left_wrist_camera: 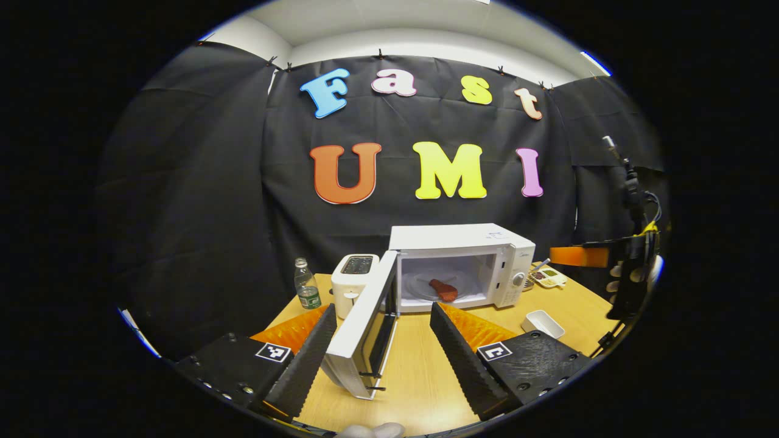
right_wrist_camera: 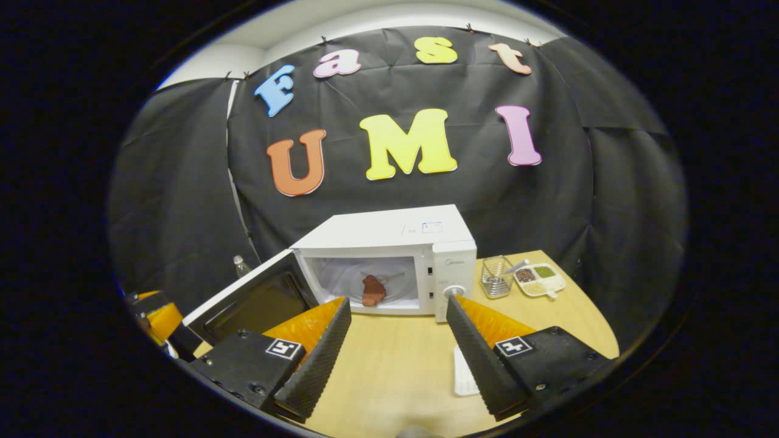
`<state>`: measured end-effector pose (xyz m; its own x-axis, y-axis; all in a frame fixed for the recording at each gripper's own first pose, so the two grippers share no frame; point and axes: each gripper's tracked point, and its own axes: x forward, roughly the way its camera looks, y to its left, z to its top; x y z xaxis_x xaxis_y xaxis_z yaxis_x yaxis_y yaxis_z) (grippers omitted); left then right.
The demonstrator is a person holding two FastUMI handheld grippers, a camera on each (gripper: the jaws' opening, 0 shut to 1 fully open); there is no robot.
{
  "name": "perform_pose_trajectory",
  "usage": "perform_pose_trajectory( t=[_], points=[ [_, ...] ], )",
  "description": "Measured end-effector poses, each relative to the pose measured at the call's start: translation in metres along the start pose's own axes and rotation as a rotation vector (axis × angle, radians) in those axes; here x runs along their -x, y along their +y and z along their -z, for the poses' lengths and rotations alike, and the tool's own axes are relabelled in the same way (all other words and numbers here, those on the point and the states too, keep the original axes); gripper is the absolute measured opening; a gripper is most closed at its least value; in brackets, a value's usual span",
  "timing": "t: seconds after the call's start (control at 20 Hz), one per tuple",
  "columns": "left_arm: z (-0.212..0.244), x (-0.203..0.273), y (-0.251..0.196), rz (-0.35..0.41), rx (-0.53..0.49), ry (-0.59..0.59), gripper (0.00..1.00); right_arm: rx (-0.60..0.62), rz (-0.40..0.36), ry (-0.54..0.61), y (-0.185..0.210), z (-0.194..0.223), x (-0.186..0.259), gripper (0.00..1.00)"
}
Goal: Open the microwave oven with the left hand, put the food in, and close the microwave oven.
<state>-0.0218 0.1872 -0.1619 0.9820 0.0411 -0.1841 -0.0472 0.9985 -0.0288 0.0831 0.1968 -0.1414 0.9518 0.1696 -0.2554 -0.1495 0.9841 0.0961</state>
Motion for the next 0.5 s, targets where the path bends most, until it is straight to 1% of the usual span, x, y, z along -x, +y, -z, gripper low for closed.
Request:
perform_pose_trajectory(
  t=[0.15,0.2,0.25,0.35,0.4,0.45,0.5],
  points=[
    [-0.009,-0.001,0.031,-0.054,0.006,-0.034,0.95,0.014,0.036,-0.012,-0.020,0.004,0.045,0.92],
    [-0.011,-0.003,0.042,-0.071,0.003,-0.045,0.88,0.013,0.048,-0.009,-0.026,0.008,0.056,0.92],
    [-0.010,-0.005,0.055,-0.097,-0.008,-0.046,0.95,0.010,0.063,-0.001,-0.033,0.014,0.066,0.92],
    [0.004,-0.014,0.079,-0.143,-0.023,-0.019,0.82,0.002,0.094,-0.001,-0.048,0.016,0.079,0.92],
    [0.009,-0.015,0.086,-0.150,-0.014,-0.005,0.75,-0.002,0.104,0.004,-0.053,0.020,0.086,1.00],
    [0.015,-0.017,0.091,-0.157,0.003,0.005,0.50,-0.009,0.112,0.008,-0.056,0.021,0.090,1.00],
    [0.018,-0.013,0.102,-0.180,0.013,-0.010,0.25,-0.017,0.119,0.011,-0.060,0.022,0.093,1.00]
  ],
)
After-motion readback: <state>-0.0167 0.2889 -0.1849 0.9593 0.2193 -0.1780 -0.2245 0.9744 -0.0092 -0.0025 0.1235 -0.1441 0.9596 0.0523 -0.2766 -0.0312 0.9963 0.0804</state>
